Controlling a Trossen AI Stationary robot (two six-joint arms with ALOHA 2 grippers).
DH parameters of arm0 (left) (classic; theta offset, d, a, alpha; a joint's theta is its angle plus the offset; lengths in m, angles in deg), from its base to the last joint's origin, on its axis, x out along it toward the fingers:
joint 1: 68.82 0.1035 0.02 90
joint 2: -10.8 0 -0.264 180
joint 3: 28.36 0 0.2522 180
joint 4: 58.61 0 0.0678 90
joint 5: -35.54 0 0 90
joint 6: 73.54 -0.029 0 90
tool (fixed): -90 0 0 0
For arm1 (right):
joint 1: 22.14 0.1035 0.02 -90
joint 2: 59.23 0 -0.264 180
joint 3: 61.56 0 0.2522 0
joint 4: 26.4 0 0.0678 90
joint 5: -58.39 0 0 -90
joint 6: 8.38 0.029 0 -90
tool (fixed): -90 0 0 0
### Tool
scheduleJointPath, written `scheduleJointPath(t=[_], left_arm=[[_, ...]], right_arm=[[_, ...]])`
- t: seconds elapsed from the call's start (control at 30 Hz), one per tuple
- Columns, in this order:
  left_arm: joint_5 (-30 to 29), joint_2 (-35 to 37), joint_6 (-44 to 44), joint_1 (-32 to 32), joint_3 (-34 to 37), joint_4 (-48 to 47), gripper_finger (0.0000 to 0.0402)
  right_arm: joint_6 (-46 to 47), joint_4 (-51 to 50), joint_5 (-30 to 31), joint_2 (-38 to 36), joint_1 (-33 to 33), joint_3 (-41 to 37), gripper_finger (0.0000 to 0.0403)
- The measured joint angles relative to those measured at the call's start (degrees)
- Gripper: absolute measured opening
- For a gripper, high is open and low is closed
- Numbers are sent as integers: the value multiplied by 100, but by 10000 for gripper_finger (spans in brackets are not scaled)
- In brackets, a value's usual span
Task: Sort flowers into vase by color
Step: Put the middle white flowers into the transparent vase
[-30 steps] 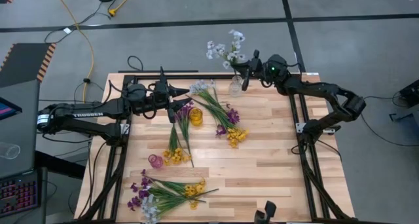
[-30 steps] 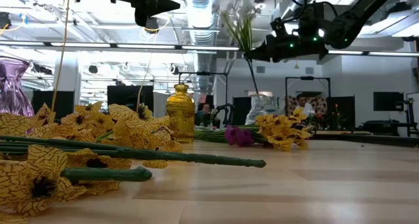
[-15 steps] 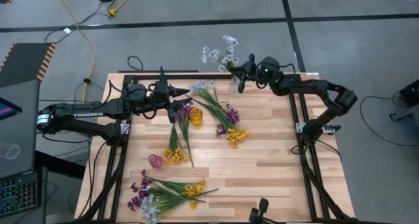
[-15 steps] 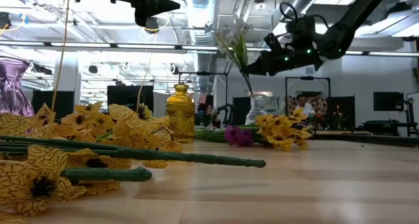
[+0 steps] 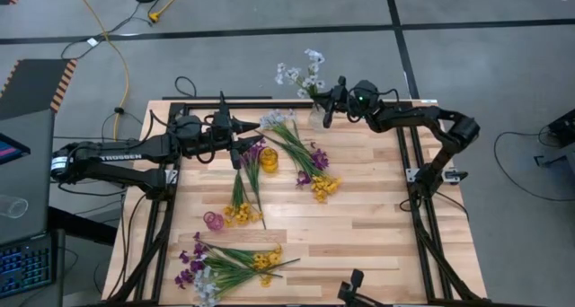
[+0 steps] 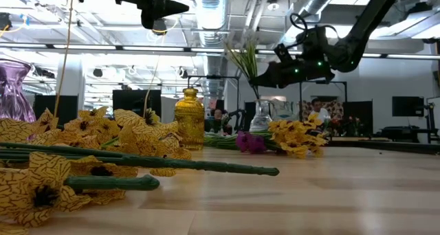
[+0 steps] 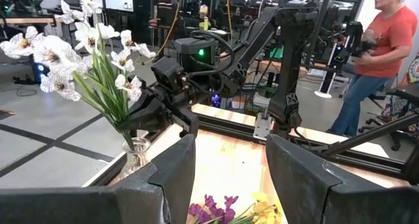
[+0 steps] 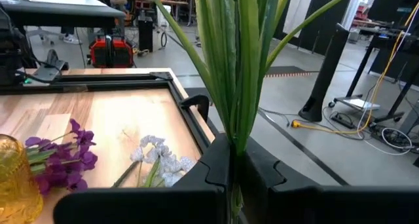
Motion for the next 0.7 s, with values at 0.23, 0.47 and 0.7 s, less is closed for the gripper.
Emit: scheduleJointPath(t=[0.23,0.47,0.7], left_arm=[[0,0,2,0,0,0,174],[0,0,4,0,0,0,174],[0,0,4,0,0,-39,174]], right_arm=[[-78,46,0,-8,0,2,50],[-85,38,248,-10,0,2,51],[-54,-204,585,-15,0,4,74]])
